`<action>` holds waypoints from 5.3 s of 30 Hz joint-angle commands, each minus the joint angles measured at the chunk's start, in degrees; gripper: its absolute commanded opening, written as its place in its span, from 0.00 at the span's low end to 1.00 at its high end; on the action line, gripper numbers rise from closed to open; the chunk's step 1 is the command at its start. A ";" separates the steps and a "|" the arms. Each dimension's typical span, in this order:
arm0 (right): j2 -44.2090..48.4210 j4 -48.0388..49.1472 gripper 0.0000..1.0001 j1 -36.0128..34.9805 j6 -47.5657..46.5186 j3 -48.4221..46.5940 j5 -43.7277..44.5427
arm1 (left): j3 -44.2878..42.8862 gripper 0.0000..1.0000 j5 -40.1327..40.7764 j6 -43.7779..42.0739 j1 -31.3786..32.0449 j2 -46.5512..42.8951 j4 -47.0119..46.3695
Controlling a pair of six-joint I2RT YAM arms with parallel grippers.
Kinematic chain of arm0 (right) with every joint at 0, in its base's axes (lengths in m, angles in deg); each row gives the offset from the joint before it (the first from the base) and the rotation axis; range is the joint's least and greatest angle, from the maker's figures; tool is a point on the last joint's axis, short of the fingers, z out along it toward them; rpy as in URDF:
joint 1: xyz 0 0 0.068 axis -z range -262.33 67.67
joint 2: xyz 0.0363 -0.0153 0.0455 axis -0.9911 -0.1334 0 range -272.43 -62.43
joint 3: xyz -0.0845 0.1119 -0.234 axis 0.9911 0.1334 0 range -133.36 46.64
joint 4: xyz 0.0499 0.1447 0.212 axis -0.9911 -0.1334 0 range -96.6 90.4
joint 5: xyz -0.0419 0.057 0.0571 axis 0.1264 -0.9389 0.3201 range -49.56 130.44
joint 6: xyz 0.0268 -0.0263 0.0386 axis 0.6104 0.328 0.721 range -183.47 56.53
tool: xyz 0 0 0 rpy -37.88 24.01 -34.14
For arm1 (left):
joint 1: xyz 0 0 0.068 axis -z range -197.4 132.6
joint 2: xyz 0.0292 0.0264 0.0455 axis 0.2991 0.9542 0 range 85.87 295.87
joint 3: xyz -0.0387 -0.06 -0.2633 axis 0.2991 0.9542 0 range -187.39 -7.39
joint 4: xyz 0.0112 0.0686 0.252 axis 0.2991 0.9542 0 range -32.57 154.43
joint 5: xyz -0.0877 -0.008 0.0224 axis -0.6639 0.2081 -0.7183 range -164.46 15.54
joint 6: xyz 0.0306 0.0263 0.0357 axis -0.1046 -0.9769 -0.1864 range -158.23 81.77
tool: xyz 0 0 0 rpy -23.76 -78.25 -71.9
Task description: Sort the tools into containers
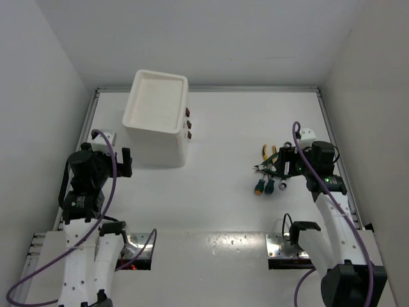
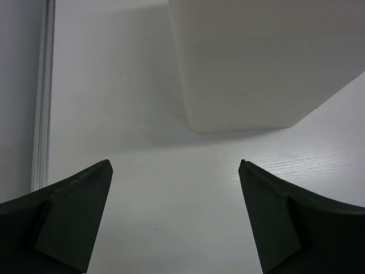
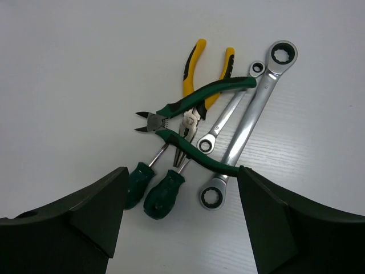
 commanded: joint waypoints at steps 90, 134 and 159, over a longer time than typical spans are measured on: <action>-42.05 23.34 0.68 -8.10 -10.09 -22.48 -32.88 | -61.86 0.39 1.74 5.97 6.39 68.27 12.63; -86.63 49.11 0.52 -31.91 -13.18 -55.35 -39.22 | -59.50 0.00 -5.12 7.20 8.59 72.58 14.38; -86.72 38.98 0.34 -35.78 -19.78 -58.52 -35.79 | -59.50 0.00 -3.98 7.20 8.59 73.11 13.86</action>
